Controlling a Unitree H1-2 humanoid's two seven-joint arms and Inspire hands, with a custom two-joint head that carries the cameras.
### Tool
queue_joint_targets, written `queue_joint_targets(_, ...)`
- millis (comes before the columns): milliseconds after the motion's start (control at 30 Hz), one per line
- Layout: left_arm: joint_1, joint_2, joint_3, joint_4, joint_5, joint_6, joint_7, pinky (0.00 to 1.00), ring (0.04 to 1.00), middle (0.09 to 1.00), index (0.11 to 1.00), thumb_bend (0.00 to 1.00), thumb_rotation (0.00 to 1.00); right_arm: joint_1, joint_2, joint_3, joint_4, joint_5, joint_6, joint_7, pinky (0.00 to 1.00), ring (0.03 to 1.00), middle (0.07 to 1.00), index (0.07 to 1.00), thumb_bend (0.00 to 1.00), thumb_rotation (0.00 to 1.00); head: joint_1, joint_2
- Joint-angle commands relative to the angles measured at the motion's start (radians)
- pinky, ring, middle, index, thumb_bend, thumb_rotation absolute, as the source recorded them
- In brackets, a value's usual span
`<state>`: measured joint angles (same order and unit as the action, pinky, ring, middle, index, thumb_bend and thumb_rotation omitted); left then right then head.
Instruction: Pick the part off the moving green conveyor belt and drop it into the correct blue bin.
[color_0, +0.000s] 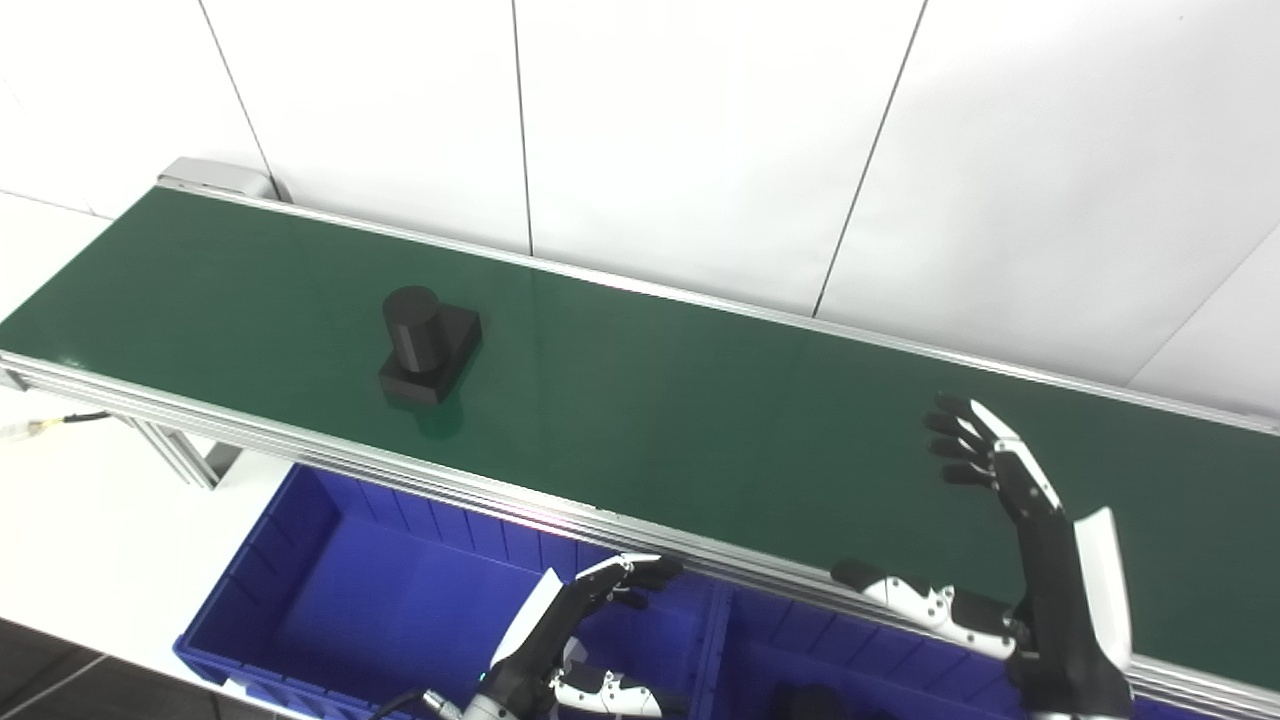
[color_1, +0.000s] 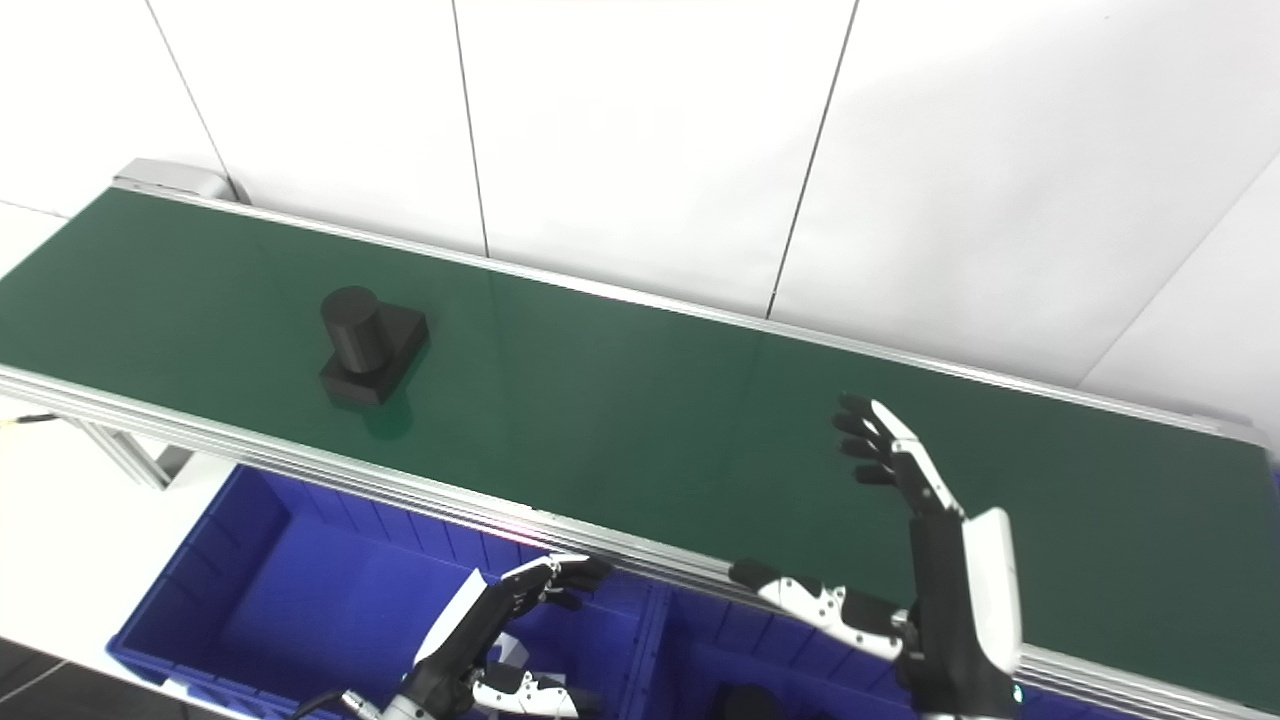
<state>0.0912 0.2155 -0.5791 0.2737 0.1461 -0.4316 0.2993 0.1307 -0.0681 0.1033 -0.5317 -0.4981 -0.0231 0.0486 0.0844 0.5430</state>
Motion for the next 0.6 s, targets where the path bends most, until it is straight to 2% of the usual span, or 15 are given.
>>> queue_joint_targets(0,-0.019,0.002,-0.006,-0.010,0.001,-0.038,0.025,0.68,0.746,0.781,0.751,0.92,0.31,-0.030,0.007,0.003,-0.025,-0.005,0.024,0.011,0.63,0.729,0.783,0.841,0.79,0.27,-0.002,0.001)
queue_joint_targets(167,-0.023,0.009,-0.020,-0.007,0.006,-0.038,0.050,0.68,0.749,0.781,0.753,0.92,0.33,-0.108,0.005,0.019,0.031,0.026,0.047,0.048,0.64,0.728,0.783,0.852,0.78,0.26,-0.008,0.000)
queue_joint_targets(267,-0.025,0.010,-0.028,-0.006,0.003,-0.038,0.061,0.69,0.753,0.777,0.748,0.92,0.32,-0.159,0.006,0.035,0.068,-0.003,0.076,0.067,0.62,0.751,0.808,0.874,0.79,0.33,-0.010,-0.001)
queue_joint_targets(367,-0.026,0.011,-0.034,-0.004,0.004,-0.038,0.071,0.69,0.753,0.775,0.744,0.93,0.33,-0.198,0.011,0.046,0.100,-0.007,0.102,0.079,0.60,0.747,0.822,0.882,0.80,0.37,-0.011,-0.001)
queue_joint_targets(567,-0.033,0.018,-0.056,-0.002,0.020,-0.038,0.107,0.68,0.746,0.769,0.740,0.92,0.34,-0.268,0.022,0.063,0.162,-0.011,0.132,0.088,0.61,0.755,0.823,0.885,0.81,0.35,-0.022,0.002)
